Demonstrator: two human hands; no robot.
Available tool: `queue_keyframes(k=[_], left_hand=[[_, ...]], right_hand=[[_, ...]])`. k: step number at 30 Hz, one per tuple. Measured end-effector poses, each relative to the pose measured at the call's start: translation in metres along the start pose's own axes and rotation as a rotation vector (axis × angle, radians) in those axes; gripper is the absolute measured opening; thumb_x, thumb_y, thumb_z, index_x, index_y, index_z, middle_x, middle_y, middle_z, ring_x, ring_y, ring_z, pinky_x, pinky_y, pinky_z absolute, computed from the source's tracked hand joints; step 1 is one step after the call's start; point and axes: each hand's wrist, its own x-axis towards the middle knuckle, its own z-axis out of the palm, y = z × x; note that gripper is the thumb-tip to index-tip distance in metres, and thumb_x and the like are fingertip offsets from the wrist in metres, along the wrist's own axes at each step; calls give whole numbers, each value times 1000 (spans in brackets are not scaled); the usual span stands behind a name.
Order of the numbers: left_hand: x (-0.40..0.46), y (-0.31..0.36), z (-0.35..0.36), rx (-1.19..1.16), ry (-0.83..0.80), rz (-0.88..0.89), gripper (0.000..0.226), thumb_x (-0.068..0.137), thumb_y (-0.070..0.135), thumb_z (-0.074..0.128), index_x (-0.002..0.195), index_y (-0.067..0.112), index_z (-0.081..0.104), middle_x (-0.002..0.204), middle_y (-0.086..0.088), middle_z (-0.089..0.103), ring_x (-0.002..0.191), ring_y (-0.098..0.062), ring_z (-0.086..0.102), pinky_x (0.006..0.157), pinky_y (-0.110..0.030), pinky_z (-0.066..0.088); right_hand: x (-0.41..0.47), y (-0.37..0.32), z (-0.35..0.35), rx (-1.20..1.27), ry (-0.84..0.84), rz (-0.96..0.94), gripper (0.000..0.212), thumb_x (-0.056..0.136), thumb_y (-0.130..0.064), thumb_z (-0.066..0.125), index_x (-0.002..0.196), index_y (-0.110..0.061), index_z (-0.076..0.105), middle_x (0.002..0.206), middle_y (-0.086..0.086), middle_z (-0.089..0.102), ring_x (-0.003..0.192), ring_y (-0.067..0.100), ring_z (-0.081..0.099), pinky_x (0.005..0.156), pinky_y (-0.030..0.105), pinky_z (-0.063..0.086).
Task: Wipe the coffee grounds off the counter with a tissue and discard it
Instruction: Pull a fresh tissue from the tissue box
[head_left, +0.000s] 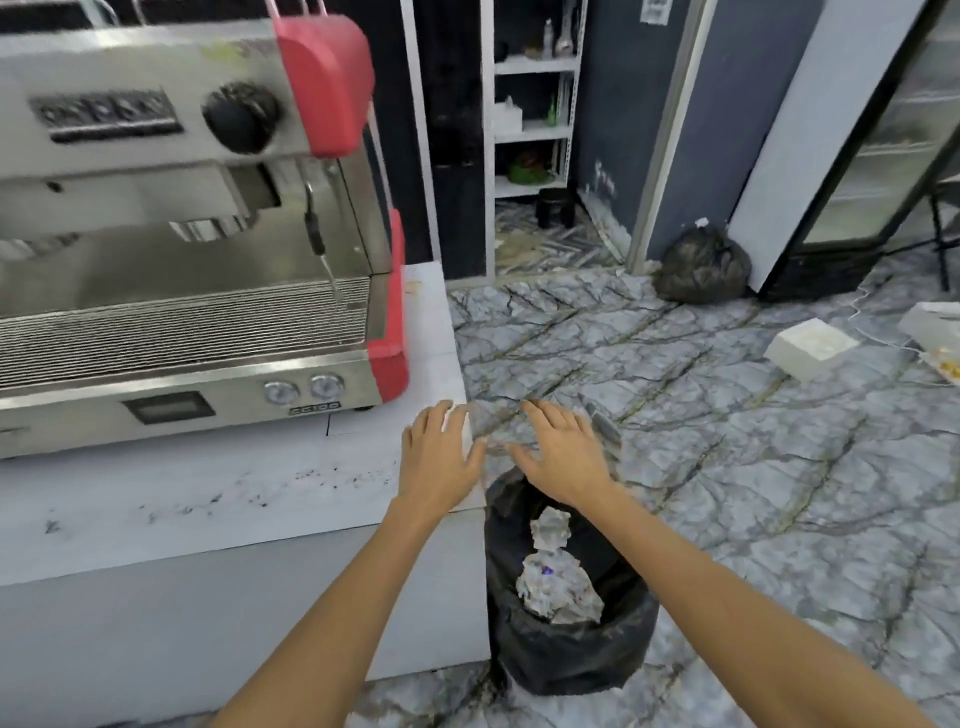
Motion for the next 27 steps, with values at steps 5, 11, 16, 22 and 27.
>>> queue_keyframes(k=[5,11,16,22,27], left_hand=[[-30,-59,-43,42,50,-106,57,92,46,48,139,15,50,142,-8,50,132,-33,44,107,-50,37],[-75,-118,-89,47,135,-200,52,95,41,55,139,14,50,140,-7,52,132,-31,44,109,-49,35],[-120,-161,-116,72,135,-294,54,97,44,50,143,16,45,147,-6,47,136,-29,39,111,-51,33],[-170,-205,-150,102,156,-395,54,97,44,49,143,17,44,147,-6,47,136,-30,40,111,-51,33],[-200,-243,-172,117,197,-477,52,96,43,52,140,15,47,144,-8,50,133,-33,44,108,-51,36]], right_hand=[[9,-72,7,23,33,-126,63,86,-55,49,134,-14,47,134,8,52,121,31,48,101,46,33],[3,-150,24,60,-14,-248,70,86,-61,36,138,-15,43,142,7,46,130,24,41,107,46,31],[-4,-212,33,67,-48,-342,63,91,-54,45,141,-16,39,146,6,40,133,24,36,111,43,25],[-13,-283,44,59,-82,-443,63,93,-55,41,143,-17,35,149,5,37,136,22,32,113,41,22],[-12,-336,52,66,-107,-532,62,93,-53,41,143,-17,34,149,5,36,135,21,32,113,40,22]])
